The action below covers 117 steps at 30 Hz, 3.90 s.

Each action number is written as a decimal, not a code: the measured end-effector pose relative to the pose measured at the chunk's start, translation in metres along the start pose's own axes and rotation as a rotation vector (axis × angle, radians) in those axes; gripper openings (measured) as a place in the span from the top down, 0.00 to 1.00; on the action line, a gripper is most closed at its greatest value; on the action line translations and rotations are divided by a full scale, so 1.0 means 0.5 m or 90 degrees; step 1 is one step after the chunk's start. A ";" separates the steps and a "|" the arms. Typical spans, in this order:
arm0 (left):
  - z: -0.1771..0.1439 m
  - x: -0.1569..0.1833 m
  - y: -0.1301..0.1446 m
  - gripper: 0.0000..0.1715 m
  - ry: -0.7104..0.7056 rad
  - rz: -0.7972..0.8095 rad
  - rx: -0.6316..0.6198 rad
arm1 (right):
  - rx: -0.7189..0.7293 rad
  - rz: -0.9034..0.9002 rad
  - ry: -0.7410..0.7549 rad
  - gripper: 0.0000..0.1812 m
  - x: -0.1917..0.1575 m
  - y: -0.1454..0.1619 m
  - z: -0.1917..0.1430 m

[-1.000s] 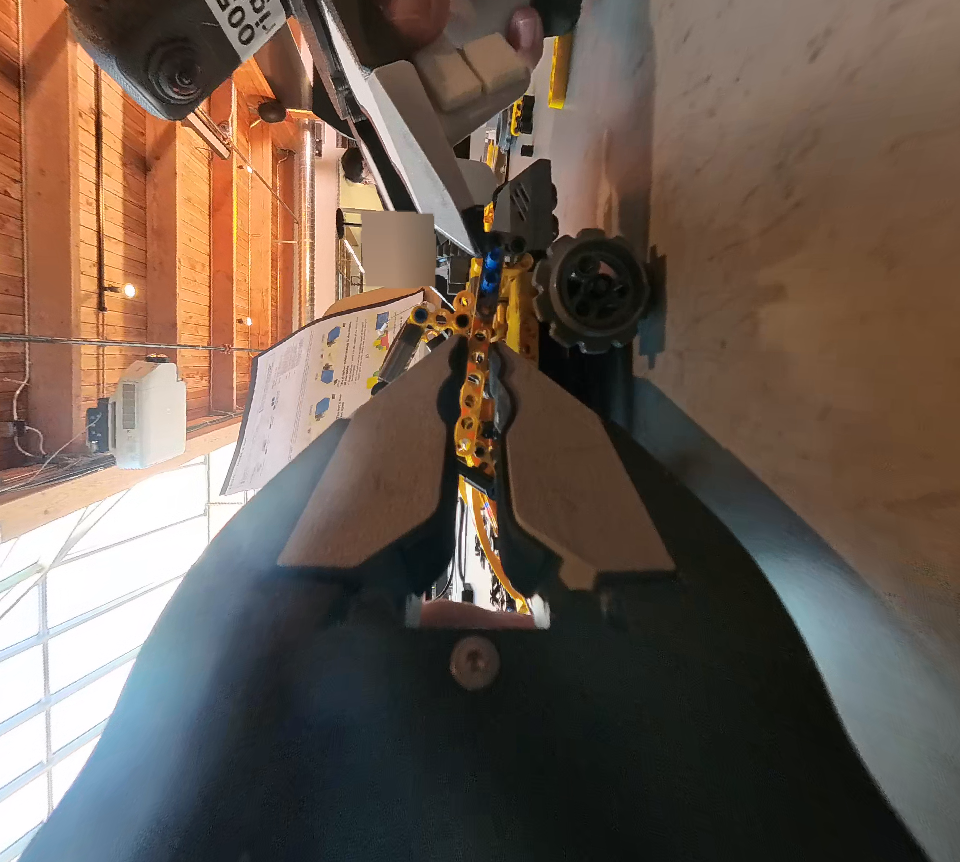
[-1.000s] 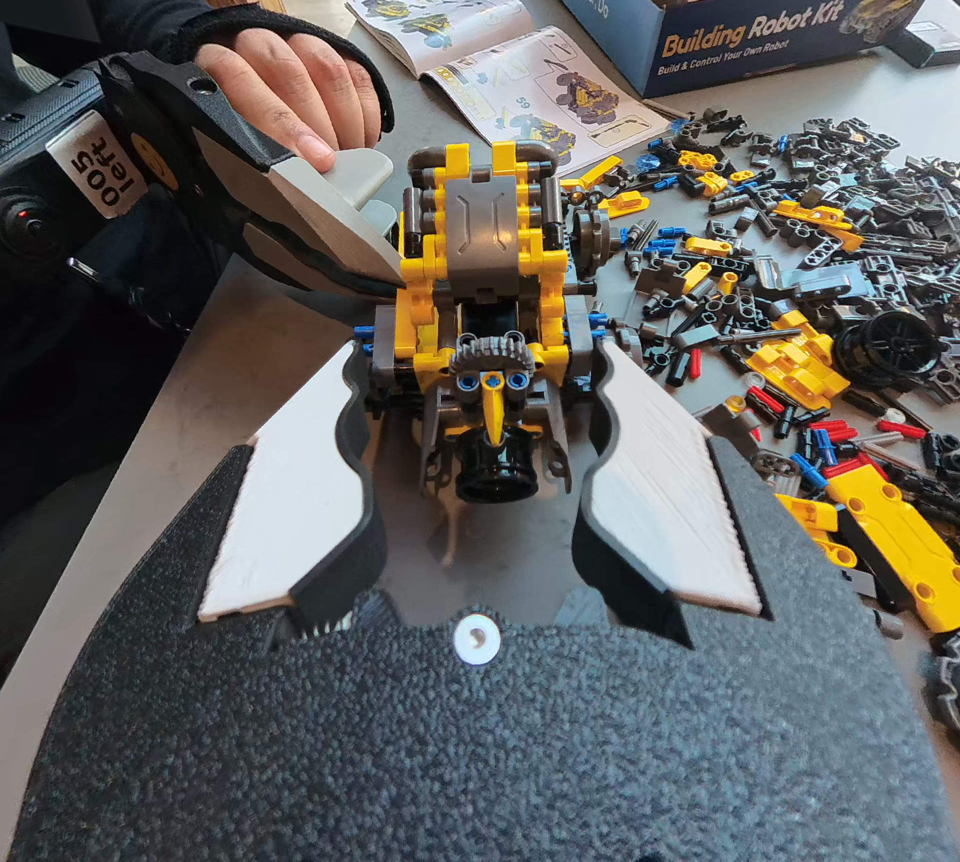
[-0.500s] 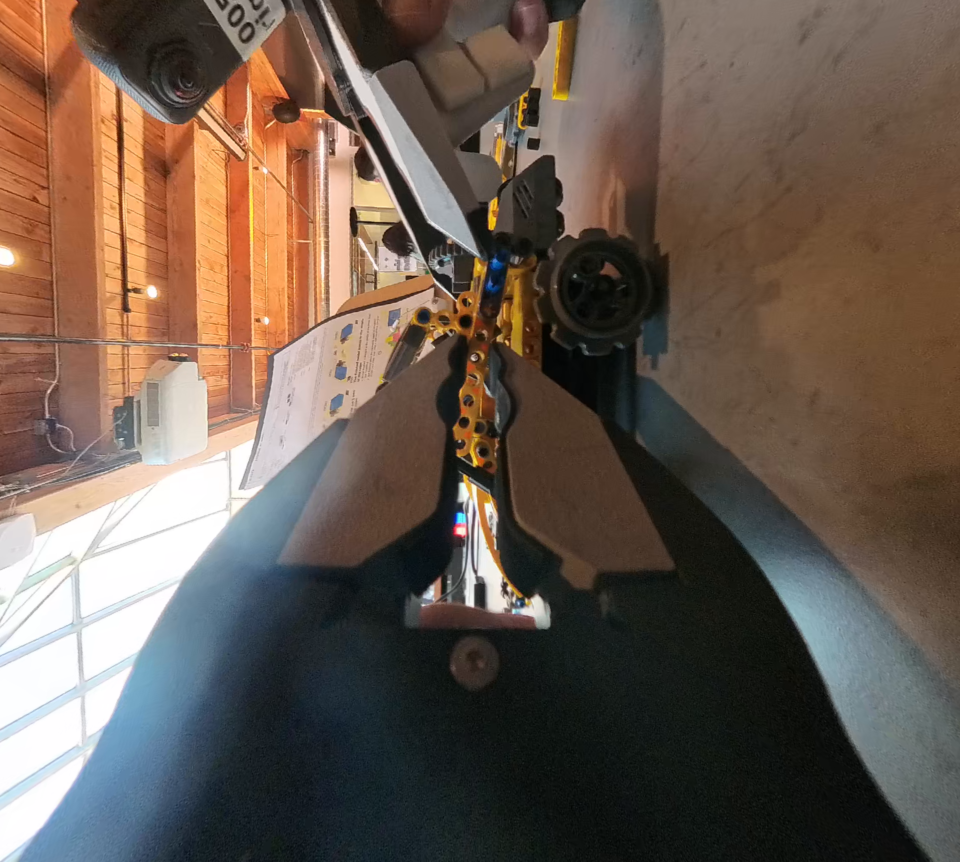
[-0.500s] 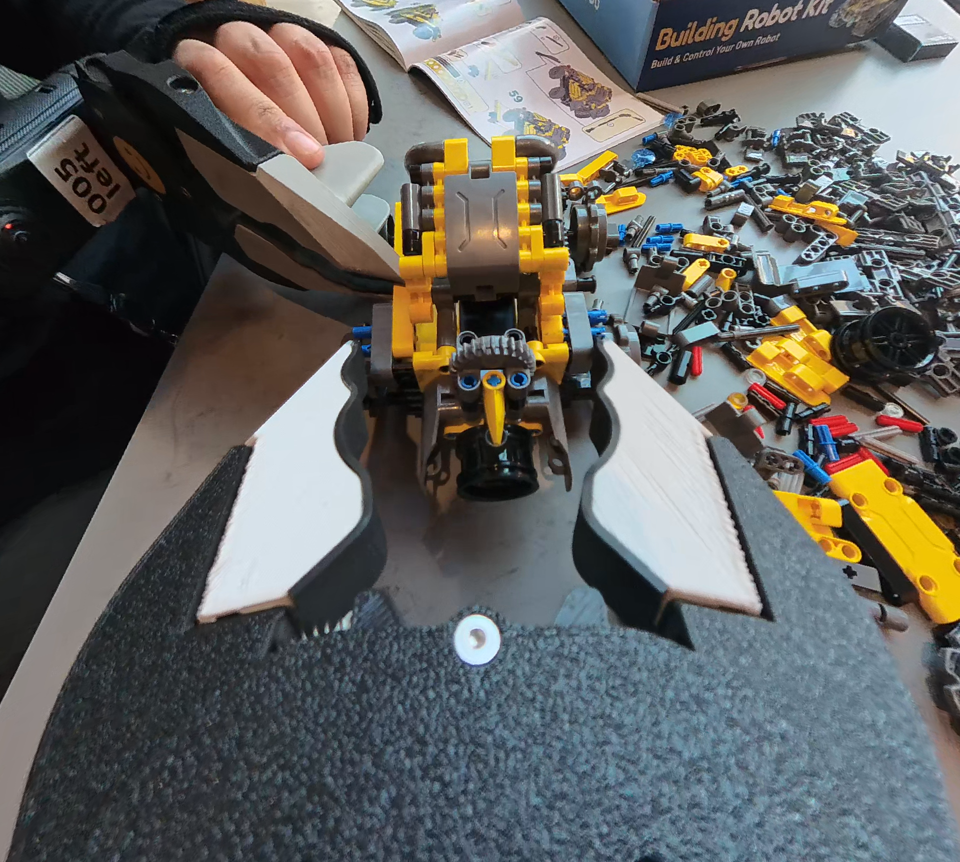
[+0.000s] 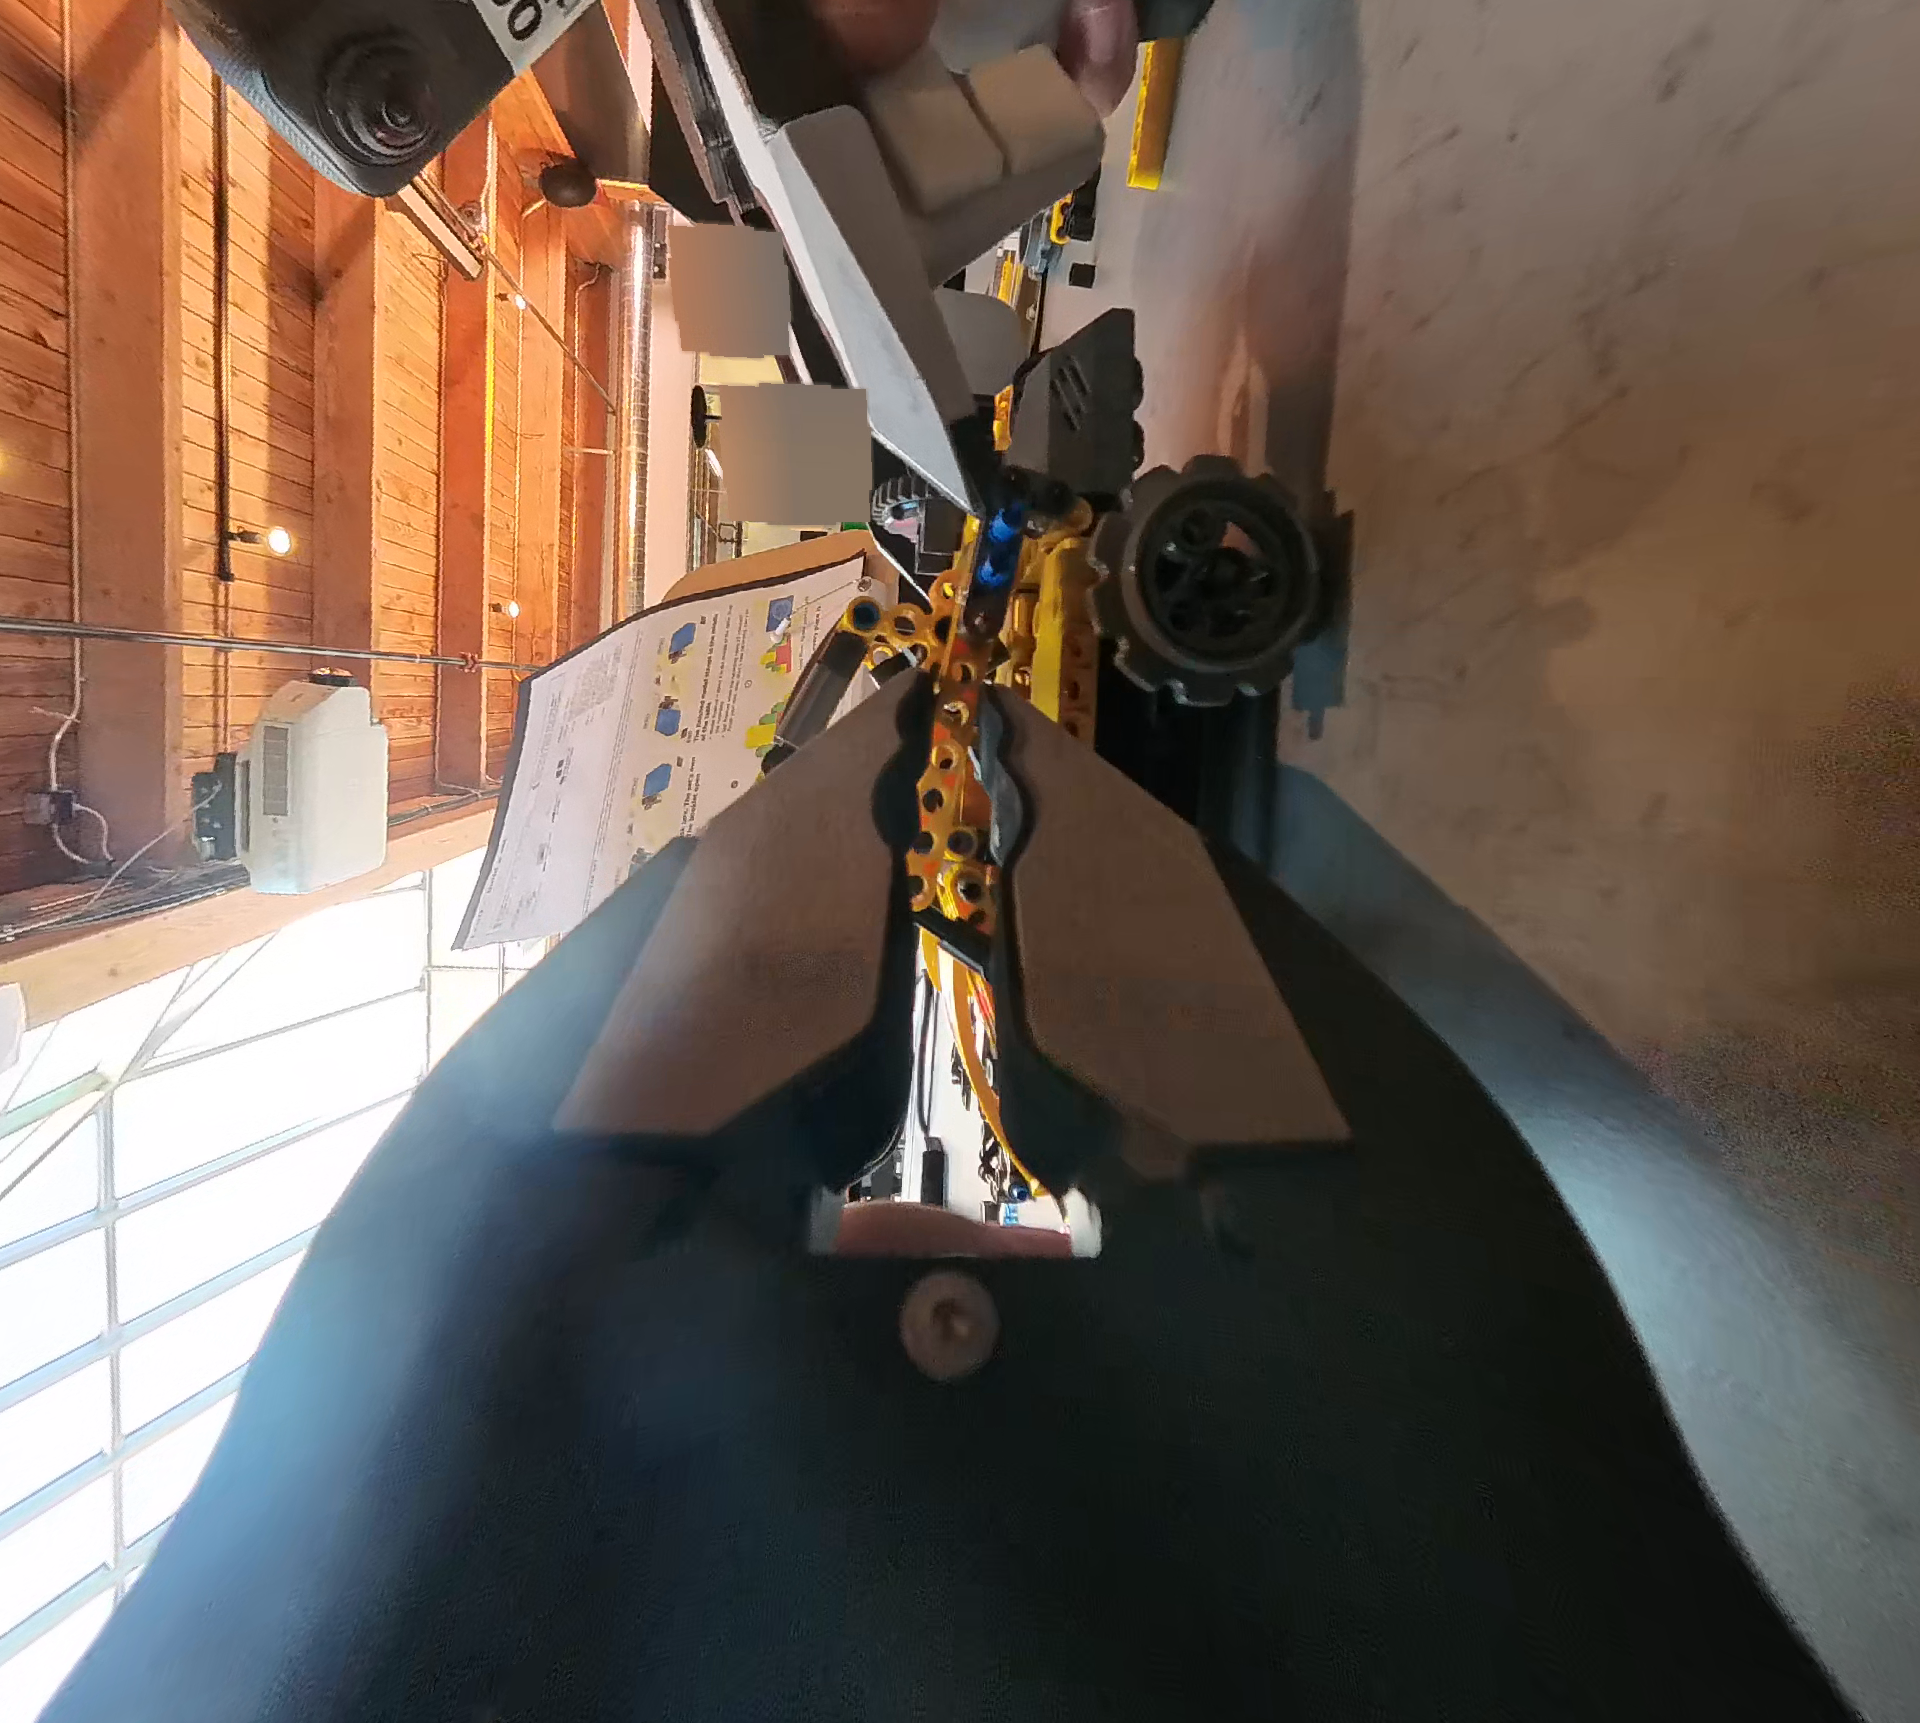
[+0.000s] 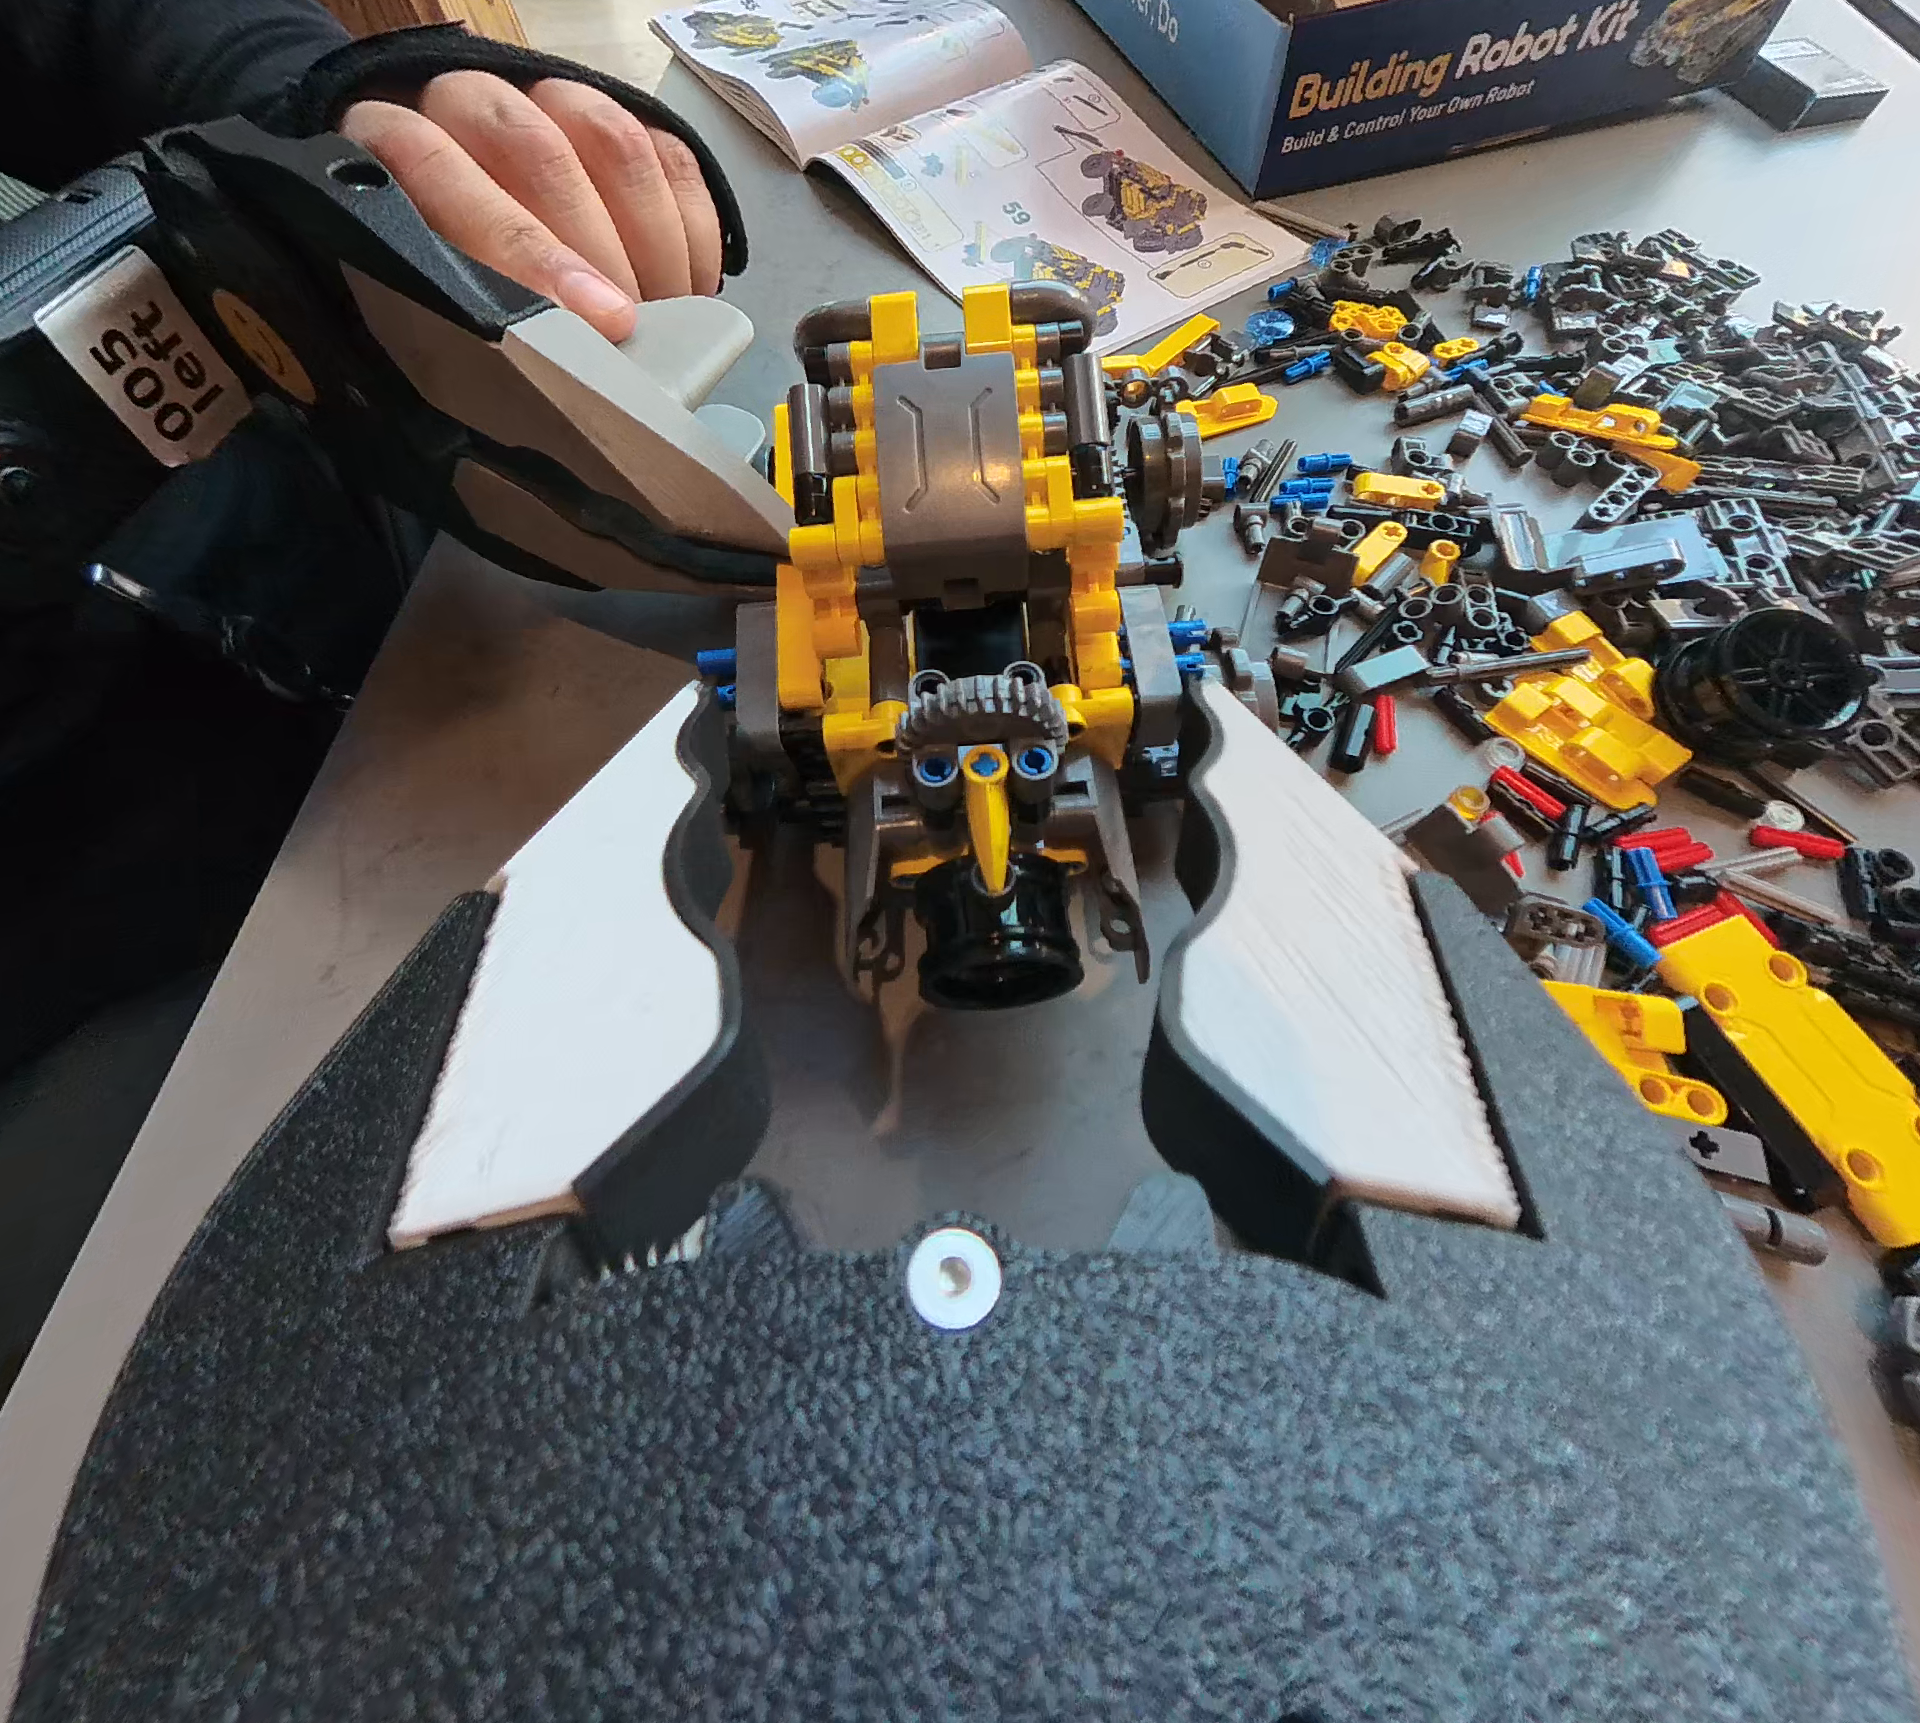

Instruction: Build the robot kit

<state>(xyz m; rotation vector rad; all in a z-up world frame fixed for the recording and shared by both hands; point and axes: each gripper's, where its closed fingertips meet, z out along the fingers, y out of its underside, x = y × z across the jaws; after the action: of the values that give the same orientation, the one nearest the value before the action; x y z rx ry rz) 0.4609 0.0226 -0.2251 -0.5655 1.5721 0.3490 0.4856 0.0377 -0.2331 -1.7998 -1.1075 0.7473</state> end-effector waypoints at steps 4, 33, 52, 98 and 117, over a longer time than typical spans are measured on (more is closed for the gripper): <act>0.001 0.000 0.000 0.98 0.001 -0.001 0.002 | 0.006 -0.011 -0.001 0.52 -0.003 -0.002 0.000; 0.008 0.004 -0.002 0.98 -0.002 0.017 -0.001 | 0.025 -0.026 -0.053 0.59 -0.027 -0.004 -0.012; 0.007 0.000 0.005 0.98 0.012 -0.039 -0.005 | 0.020 -0.067 -0.010 0.65 -0.016 -0.007 -0.013; -0.013 0.005 -0.013 0.98 0.005 -0.079 0.054 | -0.191 -0.721 0.322 0.96 -0.080 -0.014 -0.007; -0.004 0.006 0.005 0.98 0.010 -0.052 -0.003 | -0.217 -0.688 0.408 0.95 -0.066 0.009 -0.012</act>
<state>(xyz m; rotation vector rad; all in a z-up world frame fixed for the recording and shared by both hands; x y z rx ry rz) 0.4578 0.0230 -0.2280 -0.6353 1.5587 0.2871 0.4782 0.0046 -0.2329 -1.2253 -1.5269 -0.6400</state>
